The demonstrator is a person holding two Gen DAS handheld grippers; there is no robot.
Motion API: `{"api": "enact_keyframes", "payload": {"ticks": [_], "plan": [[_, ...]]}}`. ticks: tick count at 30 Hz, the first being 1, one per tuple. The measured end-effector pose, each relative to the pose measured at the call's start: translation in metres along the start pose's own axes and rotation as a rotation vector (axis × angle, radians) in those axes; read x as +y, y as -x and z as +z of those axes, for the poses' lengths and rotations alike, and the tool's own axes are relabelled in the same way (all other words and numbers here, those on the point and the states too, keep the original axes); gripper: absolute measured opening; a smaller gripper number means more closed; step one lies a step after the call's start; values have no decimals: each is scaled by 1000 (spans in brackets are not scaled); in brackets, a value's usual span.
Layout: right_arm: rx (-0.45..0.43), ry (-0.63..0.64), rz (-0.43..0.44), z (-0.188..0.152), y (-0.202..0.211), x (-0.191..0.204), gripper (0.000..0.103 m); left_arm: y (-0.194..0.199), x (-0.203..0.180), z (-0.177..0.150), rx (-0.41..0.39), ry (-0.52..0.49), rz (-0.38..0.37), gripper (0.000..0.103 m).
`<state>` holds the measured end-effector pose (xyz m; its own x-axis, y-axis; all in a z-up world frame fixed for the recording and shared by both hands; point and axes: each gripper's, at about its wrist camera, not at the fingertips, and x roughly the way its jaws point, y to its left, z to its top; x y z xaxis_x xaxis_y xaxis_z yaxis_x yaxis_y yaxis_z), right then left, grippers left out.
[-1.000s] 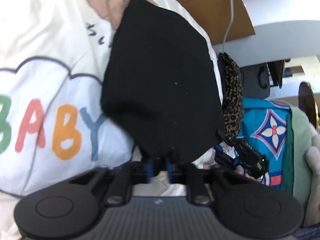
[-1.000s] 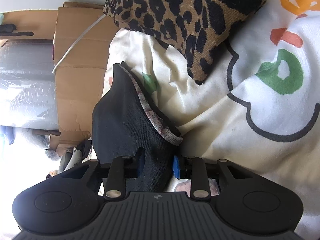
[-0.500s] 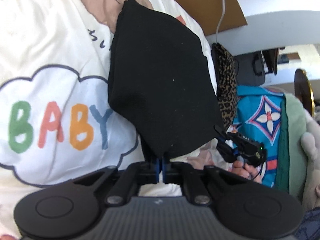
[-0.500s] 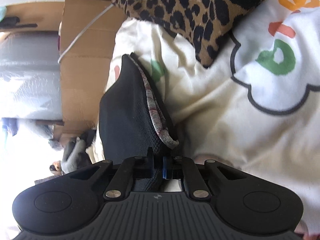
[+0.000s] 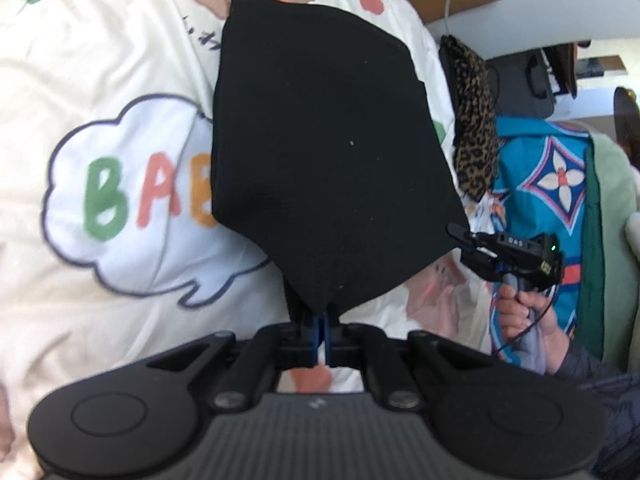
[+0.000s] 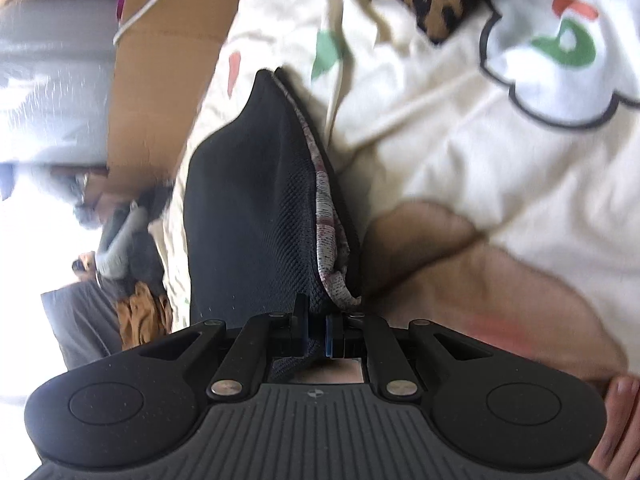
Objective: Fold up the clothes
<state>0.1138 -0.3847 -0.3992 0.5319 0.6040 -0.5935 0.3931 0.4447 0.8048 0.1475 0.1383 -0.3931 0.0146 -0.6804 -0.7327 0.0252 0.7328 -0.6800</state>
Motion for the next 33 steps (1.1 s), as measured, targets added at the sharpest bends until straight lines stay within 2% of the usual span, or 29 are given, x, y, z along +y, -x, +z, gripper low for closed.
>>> {"api": "enact_keyframes", "payload": {"ticks": [5,8,17,20,27,29,33], "plan": [[49,30,4,-15,-3,4,6,8,6,-9,33,-5,27,2],[43,39,-9,-16,-1,6,6,2,4,-13,61,-10,32,2],[-17,138,-45,9,17,26,6,-31,-14,-16,213,-69,-12,4],[-50,160,-56,22,22,34,6,-37,-16,-17,259,-89,17,2],[-86,177,-116,54,33,47,6,-26,-15,-8,200,-96,58,5],[-89,195,-142,63,33,57,6,-28,-20,1,175,-103,68,9],[-112,215,-171,83,36,70,5,-24,-33,16,99,-120,75,9]]}}
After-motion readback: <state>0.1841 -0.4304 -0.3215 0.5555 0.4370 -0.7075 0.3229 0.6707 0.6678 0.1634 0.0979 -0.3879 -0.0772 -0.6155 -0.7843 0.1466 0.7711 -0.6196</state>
